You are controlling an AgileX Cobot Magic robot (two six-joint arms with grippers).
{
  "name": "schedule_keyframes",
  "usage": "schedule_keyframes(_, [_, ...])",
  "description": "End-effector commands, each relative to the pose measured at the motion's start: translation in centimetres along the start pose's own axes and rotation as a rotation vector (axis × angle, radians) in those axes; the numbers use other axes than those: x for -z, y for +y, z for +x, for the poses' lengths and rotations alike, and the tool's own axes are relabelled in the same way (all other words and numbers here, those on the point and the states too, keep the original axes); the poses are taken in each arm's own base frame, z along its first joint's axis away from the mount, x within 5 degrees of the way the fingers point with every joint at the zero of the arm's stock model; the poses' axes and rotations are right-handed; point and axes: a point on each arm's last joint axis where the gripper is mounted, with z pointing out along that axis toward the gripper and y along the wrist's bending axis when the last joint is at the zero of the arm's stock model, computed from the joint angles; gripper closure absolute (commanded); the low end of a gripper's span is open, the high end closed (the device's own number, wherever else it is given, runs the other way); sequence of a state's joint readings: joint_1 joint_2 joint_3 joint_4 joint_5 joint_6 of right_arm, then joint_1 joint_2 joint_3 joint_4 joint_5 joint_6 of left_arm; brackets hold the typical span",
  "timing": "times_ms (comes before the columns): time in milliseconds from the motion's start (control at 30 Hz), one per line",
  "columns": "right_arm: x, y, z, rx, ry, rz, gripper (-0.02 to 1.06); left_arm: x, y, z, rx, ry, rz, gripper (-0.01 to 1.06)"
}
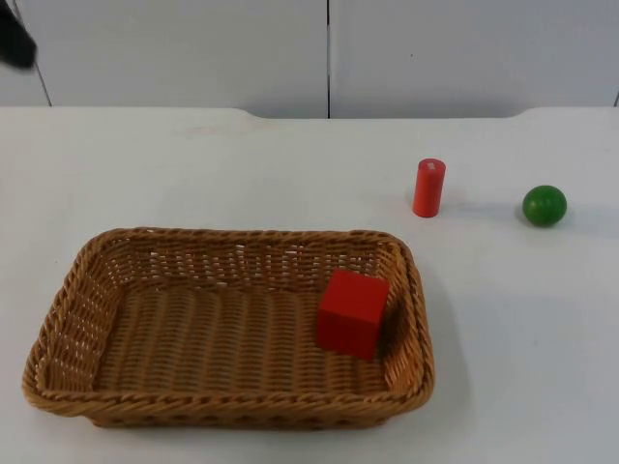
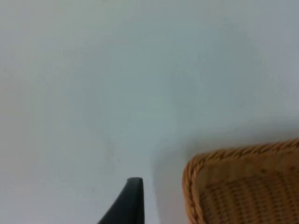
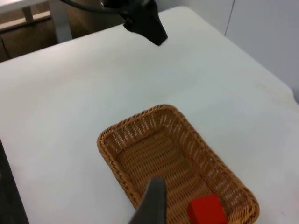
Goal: Pick up the basket with the left hand and place the object to the left of the red cylinder into the basket with the right hand.
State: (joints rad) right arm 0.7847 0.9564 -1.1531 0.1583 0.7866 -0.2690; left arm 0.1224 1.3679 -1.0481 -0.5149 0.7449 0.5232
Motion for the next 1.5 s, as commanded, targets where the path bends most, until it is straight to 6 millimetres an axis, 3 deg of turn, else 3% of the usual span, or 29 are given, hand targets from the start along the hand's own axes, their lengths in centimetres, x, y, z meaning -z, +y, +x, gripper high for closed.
schedule_keyframes(0, [1.1,0.2,0.1,0.017,-0.062,0.01,0.29,3.9,-1.5,-0.2,-0.04,-0.107,-0.009,0.0])
schedule_keyframes(33, [1.1,0.2,0.1,0.017,-0.062,0.01,0.29,3.9,-1.5,-0.2,-0.04,-0.107,-0.009,0.0])
schedule_keyframes(200, [2.7,0.6,2.1,0.016,-0.141,0.032,0.29,8.2,-3.2,1.3,-0.08,-0.222,-0.024,0.0])
schedule_keyframes(300, [3.6,0.8,3.2,0.017,-0.16,0.036,0.29,9.4,-3.7,2.5,-0.09,-0.256,-0.031,0.0])
schedule_keyframes(367, [3.9,1.0,3.8,0.014,-0.172,0.036,0.29,9.5,-3.9,3.2,-0.091,-0.258,-0.033,0.0])
schedule_keyframes(467, [5.1,1.5,6.3,0.014,-0.198,0.041,0.29,10.2,-4.4,6.4,-0.096,-0.274,-0.041,0.0])
schedule_keyframes(500, [5.1,1.5,6.3,0.014,-0.198,0.041,0.29,10.2,-4.4,6.4,-0.096,-0.274,-0.041,0.0])
schedule_keyframes(667, [6.6,2.2,9.6,-0.011,-0.231,0.042,0.29,12.0,-5.4,10.7,-0.146,-0.35,-0.081,0.0])
schedule_keyframes(1000, [8.2,3.2,14.6,-0.084,-0.195,0.017,0.29,15.3,-7.5,16.1,-0.196,-0.486,-0.075,0.0])
schedule_keyframes(1467, [11.7,3.3,19.0,-0.159,-0.146,0.116,0.29,17.4,-8.4,20.3,-0.238,-0.511,-0.126,0.0])
